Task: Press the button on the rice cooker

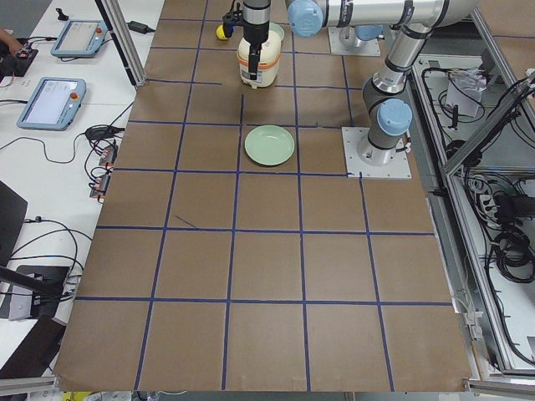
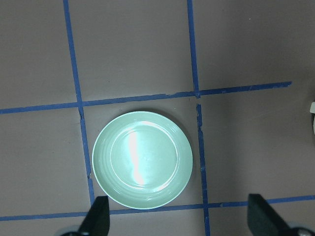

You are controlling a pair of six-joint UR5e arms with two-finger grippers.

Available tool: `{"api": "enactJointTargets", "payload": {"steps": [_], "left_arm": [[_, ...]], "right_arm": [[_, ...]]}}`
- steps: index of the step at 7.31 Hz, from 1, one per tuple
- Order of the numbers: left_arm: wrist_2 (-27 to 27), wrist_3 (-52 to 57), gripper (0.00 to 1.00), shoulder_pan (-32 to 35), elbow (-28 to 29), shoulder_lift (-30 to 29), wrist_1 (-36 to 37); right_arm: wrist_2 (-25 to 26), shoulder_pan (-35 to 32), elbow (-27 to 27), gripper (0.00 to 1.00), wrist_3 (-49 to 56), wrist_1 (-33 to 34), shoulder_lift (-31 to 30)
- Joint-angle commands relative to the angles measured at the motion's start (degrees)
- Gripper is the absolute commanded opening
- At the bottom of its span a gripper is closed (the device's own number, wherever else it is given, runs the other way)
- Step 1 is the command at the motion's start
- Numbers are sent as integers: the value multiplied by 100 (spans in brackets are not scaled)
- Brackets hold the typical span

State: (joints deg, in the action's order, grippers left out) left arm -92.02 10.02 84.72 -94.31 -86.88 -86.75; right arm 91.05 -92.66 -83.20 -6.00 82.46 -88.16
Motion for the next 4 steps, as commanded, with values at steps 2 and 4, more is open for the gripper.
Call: {"api": "enactJointTargets", "payload": {"steps": [2, 4], "left_arm": [[0, 0, 100, 0, 0, -4, 0], [0, 0, 100, 0, 0, 5, 0]], "right_arm": [[-25, -6, -152, 100, 11, 50, -26], [44, 11, -179, 100, -6, -28, -8]]}}
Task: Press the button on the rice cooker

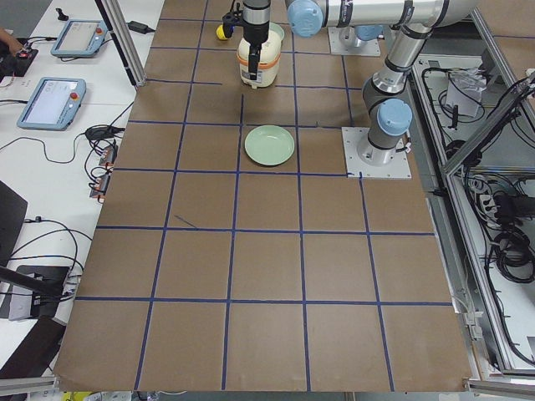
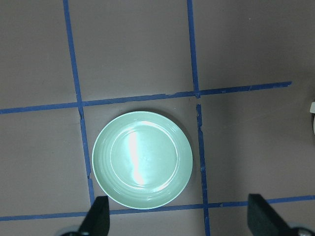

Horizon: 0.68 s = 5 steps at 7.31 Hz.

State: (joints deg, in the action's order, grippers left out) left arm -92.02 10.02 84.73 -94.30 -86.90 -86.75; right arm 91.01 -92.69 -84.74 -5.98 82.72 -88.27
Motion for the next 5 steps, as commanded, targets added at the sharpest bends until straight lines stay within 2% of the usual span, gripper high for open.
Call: {"api": "enactJointTargets", "payload": {"steps": [1, 5], "left_arm": [[0, 0, 100, 0, 0, -3, 0], [0, 0, 100, 0, 0, 6, 0]], "right_arm": [[-4, 23, -25, 100, 0, 24, 29], [-49, -3, -16, 92, -26, 34, 38]]}}
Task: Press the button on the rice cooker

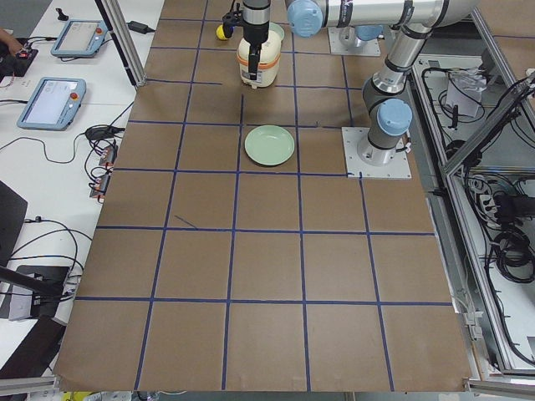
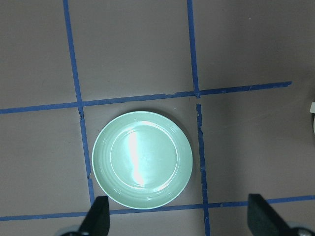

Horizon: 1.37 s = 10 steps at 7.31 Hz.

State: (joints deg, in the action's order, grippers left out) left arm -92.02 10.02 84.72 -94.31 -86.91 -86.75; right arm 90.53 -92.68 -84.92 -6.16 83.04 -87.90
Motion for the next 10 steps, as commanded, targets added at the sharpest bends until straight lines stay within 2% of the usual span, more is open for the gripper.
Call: {"api": "enactJointTargets", "payload": {"steps": [1, 2, 3, 4, 5, 6, 7, 10], "left_arm": [[0, 0, 100, 0, 0, -1, 0], [0, 0, 100, 0, 0, -1, 0], [0, 0, 100, 0, 0, 7, 0], [0, 0, 100, 0, 0, -1, 0], [0, 0, 100, 0, 0, -1, 0], [0, 0, 100, 0, 0, -1, 0], [0, 0, 100, 0, 0, 7, 0], [0, 0, 100, 0, 0, -1, 0]], "right_arm": [[8, -4, 2, 90, -8, 2, 1], [8, -4, 2, 90, -8, 2, 1], [8, -4, 2, 85, -8, 2, 1], [8, -4, 2, 68, 1, -7, -7], [-27, -4, 2, 23, -42, -24, -42], [-105, 13, 19, 8, -8, 28, 1], [-445, -4, 19, 7, -86, 107, 1], [-597, -127, -7, 5, -543, 125, 141]]}}
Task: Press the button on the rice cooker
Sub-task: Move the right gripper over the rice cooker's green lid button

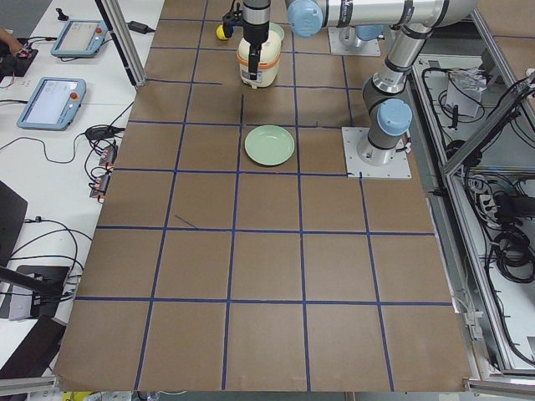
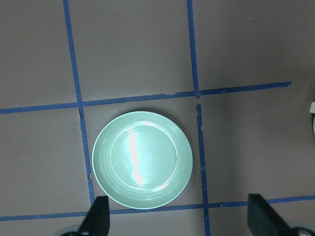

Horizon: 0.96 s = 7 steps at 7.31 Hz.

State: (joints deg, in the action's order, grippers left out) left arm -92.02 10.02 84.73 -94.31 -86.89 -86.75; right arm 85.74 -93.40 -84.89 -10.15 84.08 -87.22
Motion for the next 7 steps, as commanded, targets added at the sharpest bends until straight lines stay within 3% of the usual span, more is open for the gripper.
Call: {"api": "enactJointTargets", "payload": {"steps": [1, 5, 7], "left_arm": [[0, 0, 100, 0, 0, -3, 0], [0, 0, 100, 0, 0, -3, 0], [0, 0, 100, 0, 0, -3, 0]], "right_arm": [[-250, -247, -79, 5, -327, 90, 126], [-251, -451, -1335, 5, -680, 1853, 74], [-242, -486, -1486, 5, -1093, 1989, 109]]}}
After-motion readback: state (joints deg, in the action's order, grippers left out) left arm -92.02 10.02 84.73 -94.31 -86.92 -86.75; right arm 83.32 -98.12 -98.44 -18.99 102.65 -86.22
